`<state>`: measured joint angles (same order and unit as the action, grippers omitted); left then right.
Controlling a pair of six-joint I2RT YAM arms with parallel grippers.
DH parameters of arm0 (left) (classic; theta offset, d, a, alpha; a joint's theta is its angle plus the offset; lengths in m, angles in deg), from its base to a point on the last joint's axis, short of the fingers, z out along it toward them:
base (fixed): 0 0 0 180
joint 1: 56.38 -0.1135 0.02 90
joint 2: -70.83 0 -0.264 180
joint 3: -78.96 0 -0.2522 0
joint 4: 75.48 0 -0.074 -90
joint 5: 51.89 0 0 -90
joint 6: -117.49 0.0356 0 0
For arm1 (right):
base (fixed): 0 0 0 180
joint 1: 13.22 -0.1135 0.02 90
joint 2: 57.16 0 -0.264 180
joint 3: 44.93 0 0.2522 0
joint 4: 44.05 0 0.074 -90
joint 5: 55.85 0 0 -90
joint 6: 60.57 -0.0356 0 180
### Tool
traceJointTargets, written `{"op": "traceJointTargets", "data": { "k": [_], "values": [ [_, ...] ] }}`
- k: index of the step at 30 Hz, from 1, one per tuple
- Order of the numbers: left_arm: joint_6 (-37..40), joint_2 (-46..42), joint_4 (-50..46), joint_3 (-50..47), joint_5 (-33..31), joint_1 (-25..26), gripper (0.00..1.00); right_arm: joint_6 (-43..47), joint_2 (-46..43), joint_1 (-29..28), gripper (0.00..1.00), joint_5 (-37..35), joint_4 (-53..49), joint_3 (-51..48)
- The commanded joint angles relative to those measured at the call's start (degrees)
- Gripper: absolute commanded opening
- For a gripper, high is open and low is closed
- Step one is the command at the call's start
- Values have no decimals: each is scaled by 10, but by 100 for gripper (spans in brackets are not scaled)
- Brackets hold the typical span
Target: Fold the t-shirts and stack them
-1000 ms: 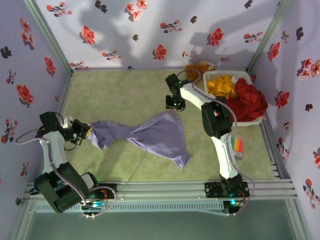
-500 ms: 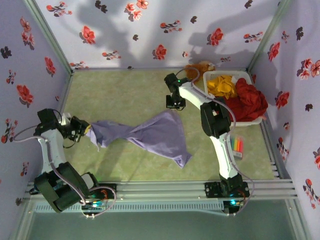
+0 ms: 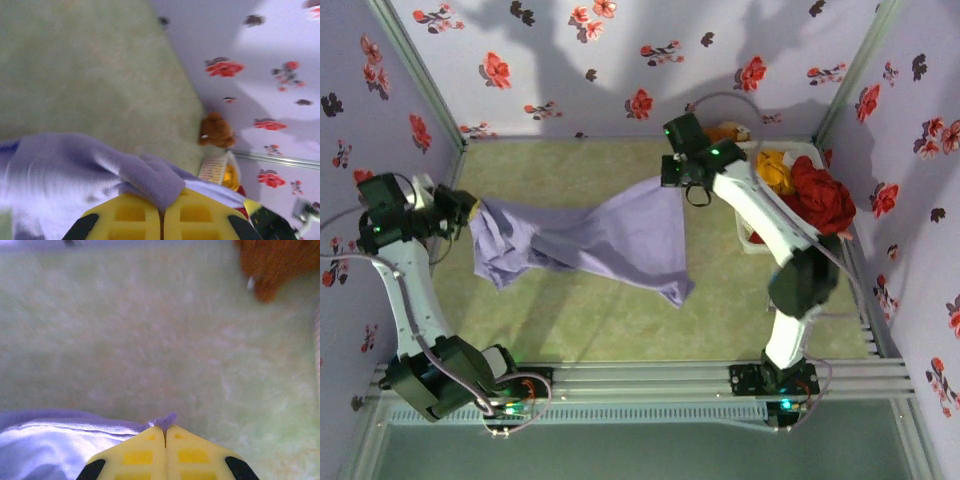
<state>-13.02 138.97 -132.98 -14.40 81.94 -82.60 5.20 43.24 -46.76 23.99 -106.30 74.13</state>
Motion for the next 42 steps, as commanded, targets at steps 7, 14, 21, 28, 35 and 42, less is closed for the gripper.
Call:
{"op": "traceJointTargets", "data": {
  "k": [7,14,21,28,35,42],
  "values": [
    [-84,5,46,164,0,21,0,43,-236,-32,0,-156,60,-103],
    [-21,-17,-81,288,-4,31,0,80,-370,-37,0,-180,61,-133],
    [-17,-65,-146,347,-20,31,0,97,-474,-40,0,-180,41,-138],
    [13,-116,-244,396,-56,31,0,86,-561,-40,0,-174,18,-166],
    [72,-128,-382,357,-140,31,0,94,-581,-40,0,-231,-4,-174],
    [65,-104,-252,149,-106,31,0,92,-485,-34,0,-263,24,-223]
  ]
}}
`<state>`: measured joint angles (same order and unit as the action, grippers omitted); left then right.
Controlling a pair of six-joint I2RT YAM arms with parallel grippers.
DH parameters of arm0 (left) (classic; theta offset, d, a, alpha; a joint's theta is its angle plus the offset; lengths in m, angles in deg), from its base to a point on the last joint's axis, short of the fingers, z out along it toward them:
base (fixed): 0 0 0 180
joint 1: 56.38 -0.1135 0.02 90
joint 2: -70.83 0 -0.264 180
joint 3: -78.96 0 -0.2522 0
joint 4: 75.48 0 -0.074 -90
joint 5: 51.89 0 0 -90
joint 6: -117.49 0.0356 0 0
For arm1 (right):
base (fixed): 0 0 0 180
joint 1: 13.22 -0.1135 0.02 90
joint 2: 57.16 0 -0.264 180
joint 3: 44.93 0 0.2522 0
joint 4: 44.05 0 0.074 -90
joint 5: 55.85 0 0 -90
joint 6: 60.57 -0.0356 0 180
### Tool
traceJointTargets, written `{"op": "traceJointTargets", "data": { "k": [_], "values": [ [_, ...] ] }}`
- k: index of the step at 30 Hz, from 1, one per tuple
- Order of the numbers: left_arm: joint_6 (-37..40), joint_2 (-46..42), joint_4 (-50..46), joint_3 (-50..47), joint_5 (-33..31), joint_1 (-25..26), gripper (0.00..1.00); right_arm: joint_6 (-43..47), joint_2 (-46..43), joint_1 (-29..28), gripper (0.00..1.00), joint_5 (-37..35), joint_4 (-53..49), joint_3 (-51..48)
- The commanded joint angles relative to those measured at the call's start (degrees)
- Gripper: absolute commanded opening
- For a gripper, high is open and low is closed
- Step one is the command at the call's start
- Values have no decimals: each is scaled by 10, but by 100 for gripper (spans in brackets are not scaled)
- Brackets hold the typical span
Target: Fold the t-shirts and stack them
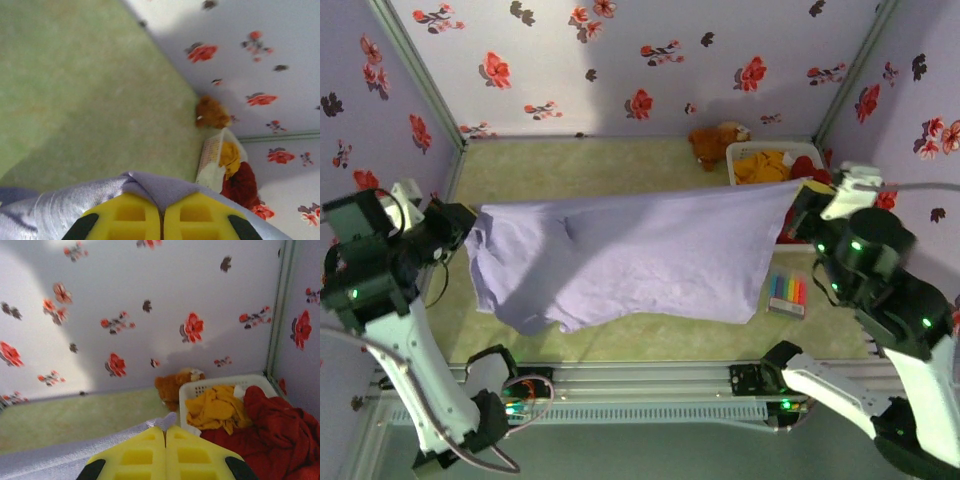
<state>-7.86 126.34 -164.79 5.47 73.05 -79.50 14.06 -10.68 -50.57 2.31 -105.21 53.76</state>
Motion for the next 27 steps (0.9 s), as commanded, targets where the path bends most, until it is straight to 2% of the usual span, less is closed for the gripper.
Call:
{"op": "traceJointTargets", "data": {
  "k": [1,5,9,12,15,16,17,18,19,20,23,27],
  "values": [
    [9,32,91,-70,-11,1,0,3,78,10,0,-36,19,-25],
    [-4,102,192,-141,-3,12,0,-23,205,83,0,58,61,-42],
    [1,208,275,-164,0,24,0,-15,350,120,0,103,102,-7],
    [3,309,319,-153,8,30,0,-7,485,136,0,158,90,83],
    [5,417,343,-102,16,33,0,-1,643,150,0,185,14,236],
    [3,451,360,-79,24,33,17,4,696,151,2,181,-18,299],
    [-4,479,377,-56,32,33,50,12,745,153,16,180,-49,362],
    [-12,504,383,-37,37,33,58,16,784,155,29,182,-79,421],
    [-17,526,386,-9,41,33,61,20,817,155,44,184,-111,481],
    [-21,538,386,14,44,34,65,23,838,155,50,186,-133,526],
    [-21,528,378,50,23,34,73,22,831,153,51,191,-161,559],
    [11,490,335,39,-25,35,74,16,739,149,54,189,-145,447]
  ]
}}
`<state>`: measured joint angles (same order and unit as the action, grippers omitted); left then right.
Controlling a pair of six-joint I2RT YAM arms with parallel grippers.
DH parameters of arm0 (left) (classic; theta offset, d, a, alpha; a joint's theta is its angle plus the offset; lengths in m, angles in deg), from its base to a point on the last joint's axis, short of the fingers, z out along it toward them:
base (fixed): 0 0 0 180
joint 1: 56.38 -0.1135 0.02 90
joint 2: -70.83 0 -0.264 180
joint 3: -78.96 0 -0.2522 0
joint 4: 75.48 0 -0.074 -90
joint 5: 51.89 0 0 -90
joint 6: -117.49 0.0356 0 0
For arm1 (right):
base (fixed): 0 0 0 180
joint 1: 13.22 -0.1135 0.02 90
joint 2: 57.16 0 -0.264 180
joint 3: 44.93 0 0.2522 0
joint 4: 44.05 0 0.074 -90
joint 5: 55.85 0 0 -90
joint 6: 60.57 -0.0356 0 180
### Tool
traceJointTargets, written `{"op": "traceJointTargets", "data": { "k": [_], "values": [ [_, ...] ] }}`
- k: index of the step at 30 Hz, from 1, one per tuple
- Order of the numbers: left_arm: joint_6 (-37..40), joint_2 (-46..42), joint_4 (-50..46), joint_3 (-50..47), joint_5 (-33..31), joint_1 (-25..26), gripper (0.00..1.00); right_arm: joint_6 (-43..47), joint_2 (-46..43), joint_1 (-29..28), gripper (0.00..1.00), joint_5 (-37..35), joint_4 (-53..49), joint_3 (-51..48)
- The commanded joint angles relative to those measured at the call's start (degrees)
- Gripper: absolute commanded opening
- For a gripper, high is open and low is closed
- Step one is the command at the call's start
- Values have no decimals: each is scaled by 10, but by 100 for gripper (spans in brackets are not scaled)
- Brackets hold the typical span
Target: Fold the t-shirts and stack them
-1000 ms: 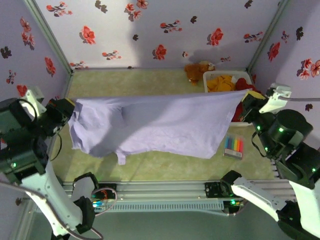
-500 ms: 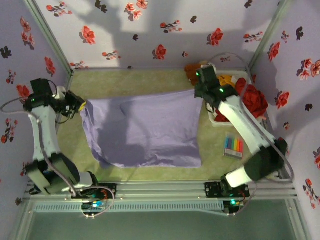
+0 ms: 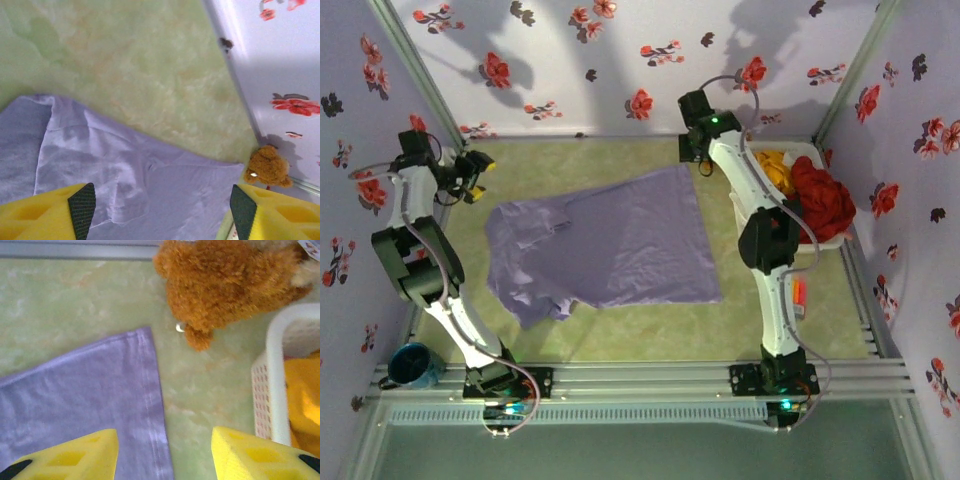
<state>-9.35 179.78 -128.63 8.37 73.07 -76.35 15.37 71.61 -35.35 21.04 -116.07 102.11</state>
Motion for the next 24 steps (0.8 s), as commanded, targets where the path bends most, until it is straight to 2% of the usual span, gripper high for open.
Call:
{"op": "traceJointTargets", "data": {
  "k": [1,4,11,15,20,22,24],
  "values": [
    [39,-55,-42,-2,-36,6,74,-5,-115,-6,54,-2,-31,-80],
    [72,-95,-70,-56,-76,21,73,-32,-207,-14,55,7,-11,-220],
    [79,-187,-72,-230,-92,64,71,-115,-359,-49,57,66,14,-452],
    [90,-197,-89,-275,-110,81,72,-162,-376,-84,58,99,37,-537],
    [91,-180,-63,-321,-111,82,74,-211,-361,-120,58,137,103,-624],
    [90,-166,-47,-328,-111,82,71,-226,-359,-126,58,150,129,-650],
    [91,-147,-36,-325,-111,82,62,-237,-359,-128,58,162,148,-671]
  ]
}}
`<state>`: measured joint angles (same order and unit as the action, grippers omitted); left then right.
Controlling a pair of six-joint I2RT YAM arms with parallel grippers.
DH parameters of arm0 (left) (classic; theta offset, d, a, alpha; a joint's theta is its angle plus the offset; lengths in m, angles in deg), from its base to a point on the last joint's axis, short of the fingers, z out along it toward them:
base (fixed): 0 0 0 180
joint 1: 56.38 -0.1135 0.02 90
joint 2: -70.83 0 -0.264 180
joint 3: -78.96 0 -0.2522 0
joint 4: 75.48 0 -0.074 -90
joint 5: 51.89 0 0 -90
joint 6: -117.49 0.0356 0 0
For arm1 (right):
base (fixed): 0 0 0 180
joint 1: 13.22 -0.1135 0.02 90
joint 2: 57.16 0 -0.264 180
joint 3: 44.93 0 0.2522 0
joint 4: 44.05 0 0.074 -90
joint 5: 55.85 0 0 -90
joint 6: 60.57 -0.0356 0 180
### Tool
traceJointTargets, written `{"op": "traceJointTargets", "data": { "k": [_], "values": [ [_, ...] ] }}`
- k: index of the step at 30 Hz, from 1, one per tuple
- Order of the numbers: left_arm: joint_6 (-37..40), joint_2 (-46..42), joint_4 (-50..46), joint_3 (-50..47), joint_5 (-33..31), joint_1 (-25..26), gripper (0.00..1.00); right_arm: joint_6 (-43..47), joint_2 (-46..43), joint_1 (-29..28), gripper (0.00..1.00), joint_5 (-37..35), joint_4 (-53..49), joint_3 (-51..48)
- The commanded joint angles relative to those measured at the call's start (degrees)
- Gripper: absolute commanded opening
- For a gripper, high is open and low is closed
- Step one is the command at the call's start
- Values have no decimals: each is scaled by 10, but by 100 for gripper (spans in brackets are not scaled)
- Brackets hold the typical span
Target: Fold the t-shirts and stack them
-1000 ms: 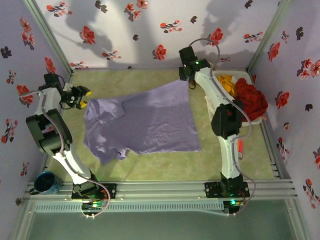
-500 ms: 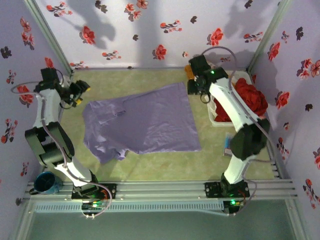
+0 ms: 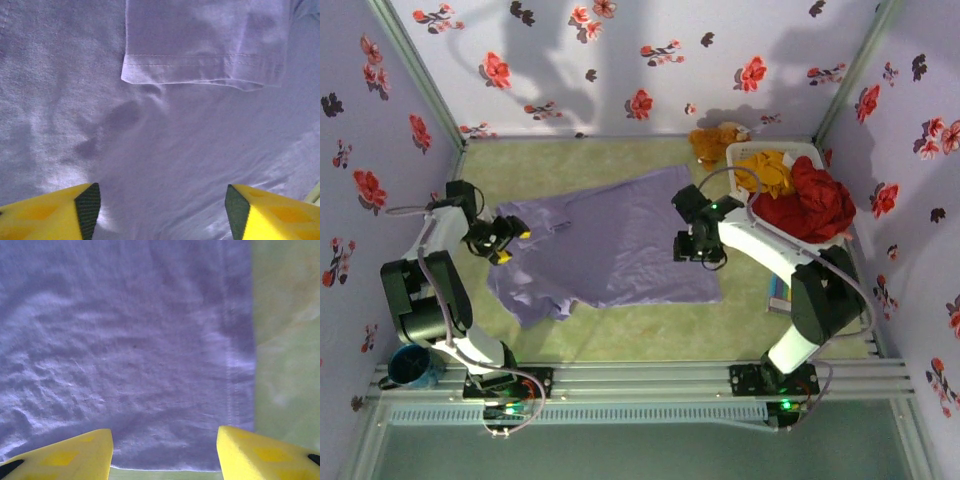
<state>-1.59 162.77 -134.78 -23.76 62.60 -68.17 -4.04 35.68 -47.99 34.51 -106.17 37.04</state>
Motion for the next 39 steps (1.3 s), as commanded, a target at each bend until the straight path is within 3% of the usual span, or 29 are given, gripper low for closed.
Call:
{"op": "traceJointTargets", "data": {
  "k": [1,7,18,24,32,39],
  "values": [
    [15,33,29,1,-9,0,58,-48,1,-3,58,33,56,-30],
    [10,79,42,18,-15,1,59,-66,0,-3,59,44,87,-86],
    [2,195,68,60,-18,1,69,-88,44,1,60,26,121,-130],
    [12,242,41,130,-9,6,66,-78,57,26,60,-2,109,-124],
    [-5,138,0,98,-51,10,72,-68,55,29,60,-3,87,-111],
    [0,122,-18,126,-64,14,62,-62,47,24,60,1,77,-109]
  ]
}}
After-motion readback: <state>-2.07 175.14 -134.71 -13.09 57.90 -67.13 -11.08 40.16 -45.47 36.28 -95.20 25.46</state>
